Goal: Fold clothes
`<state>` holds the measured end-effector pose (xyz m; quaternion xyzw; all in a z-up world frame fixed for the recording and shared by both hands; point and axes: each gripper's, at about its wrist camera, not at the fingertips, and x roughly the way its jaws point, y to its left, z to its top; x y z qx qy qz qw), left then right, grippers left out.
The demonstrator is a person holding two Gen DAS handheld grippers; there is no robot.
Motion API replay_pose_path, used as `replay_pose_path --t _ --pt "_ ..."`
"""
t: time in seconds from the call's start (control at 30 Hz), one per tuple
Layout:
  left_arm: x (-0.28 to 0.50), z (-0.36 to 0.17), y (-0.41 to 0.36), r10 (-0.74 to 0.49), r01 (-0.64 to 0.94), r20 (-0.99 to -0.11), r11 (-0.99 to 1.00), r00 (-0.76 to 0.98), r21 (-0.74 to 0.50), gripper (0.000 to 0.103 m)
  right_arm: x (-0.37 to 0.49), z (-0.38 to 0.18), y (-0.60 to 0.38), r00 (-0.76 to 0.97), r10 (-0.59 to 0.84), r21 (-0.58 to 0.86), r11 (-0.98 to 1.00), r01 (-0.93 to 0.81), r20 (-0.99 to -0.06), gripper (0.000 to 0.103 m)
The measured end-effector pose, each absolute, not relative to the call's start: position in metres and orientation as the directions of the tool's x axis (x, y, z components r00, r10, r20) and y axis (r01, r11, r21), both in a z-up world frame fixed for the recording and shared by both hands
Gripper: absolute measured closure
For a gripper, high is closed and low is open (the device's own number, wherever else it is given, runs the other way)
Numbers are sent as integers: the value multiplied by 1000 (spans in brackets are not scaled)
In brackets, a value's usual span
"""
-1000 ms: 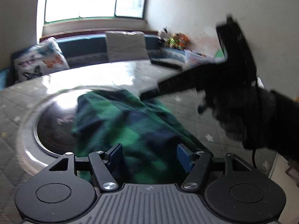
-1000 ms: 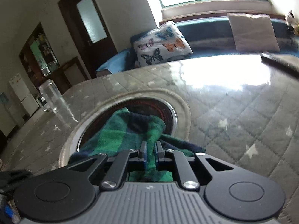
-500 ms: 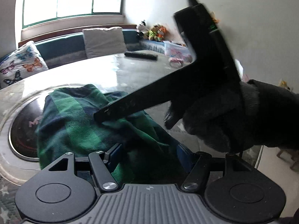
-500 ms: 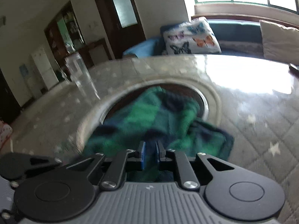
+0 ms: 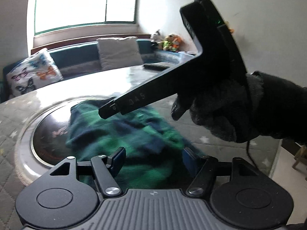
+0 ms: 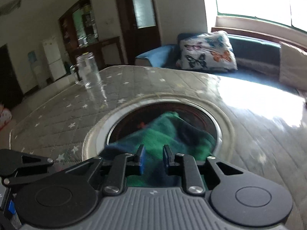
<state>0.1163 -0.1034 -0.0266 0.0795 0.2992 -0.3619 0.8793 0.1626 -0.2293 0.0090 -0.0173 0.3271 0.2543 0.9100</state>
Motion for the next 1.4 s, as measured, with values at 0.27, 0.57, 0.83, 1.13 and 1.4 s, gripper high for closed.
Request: replay_pose_path --t 0.27,0.57,0.83,1.13,1.4 --pt "123 -50 -95 -604 677 -622 719 498 -156 35 193 -9 -182 640 399 -9 844 -536 -656 77" --pt "126 -46 -89 -632 682 -604 706 486 -191 34 217 -20 -183 644 356 -13 869 -494 -677 78" --pt "126 -32 -54 -585 616 -572 769 575 -168 33 183 -2 -189 646 388 -46 835 -549 -658 71" --pt "115 -49 -31 -544 551 -626 808 559 -209 33 134 -7 -161 608 435 -106 750 -653 -664 71" --pt "101 -41 -8 -508 518 -620 835 598 -184 23 100 -10 -154 594 453 -124 717 -685 -664 72"
